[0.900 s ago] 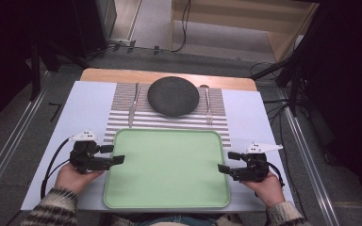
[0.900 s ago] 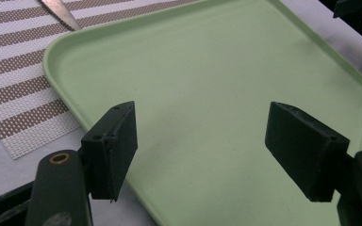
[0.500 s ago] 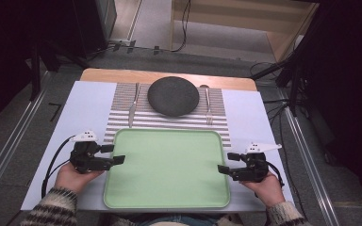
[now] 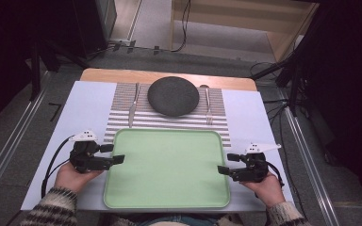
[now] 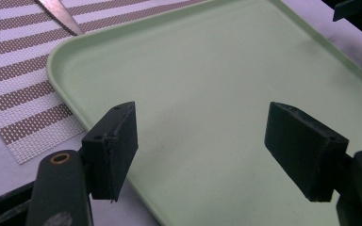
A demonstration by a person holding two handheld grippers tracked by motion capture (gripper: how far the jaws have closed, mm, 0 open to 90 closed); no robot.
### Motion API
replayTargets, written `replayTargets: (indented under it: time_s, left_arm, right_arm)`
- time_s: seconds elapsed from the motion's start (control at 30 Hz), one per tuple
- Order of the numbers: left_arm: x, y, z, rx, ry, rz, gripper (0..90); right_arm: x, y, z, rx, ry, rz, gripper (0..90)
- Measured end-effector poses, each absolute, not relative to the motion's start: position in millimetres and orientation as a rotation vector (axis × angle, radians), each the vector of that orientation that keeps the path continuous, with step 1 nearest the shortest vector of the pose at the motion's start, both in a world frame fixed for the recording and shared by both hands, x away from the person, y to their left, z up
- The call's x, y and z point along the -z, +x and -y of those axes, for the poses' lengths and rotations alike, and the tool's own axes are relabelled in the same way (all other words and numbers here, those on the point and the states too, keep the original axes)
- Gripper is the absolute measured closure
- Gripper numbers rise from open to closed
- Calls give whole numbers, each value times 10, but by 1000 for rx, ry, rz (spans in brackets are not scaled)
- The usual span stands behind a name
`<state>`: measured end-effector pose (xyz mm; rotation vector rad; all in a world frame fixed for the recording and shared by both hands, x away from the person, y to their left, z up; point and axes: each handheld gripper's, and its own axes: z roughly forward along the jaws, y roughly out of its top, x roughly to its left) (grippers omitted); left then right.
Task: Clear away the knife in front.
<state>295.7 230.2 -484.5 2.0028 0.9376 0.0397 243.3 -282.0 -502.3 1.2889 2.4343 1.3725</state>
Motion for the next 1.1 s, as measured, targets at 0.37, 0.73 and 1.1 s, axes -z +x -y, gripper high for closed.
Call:
replayTargets:
  time_s: [0.37, 0.73, 1.1]
  left_arm:
    - [4843, 2966, -2298, -28, 2004, -938, 278]
    - [4831, 2998, -2253, 1, 2022, -937, 298]
    - [4808, 3072, -2092, -14, 2039, -901, 297]
  right_arm:
    - [5030, 2437, 2811, -1375, 1275, -2446, 221]
    - [5043, 2426, 2807, -1368, 1282, -2460, 220]
    - [5048, 2396, 2809, -1350, 1284, -2466, 220]
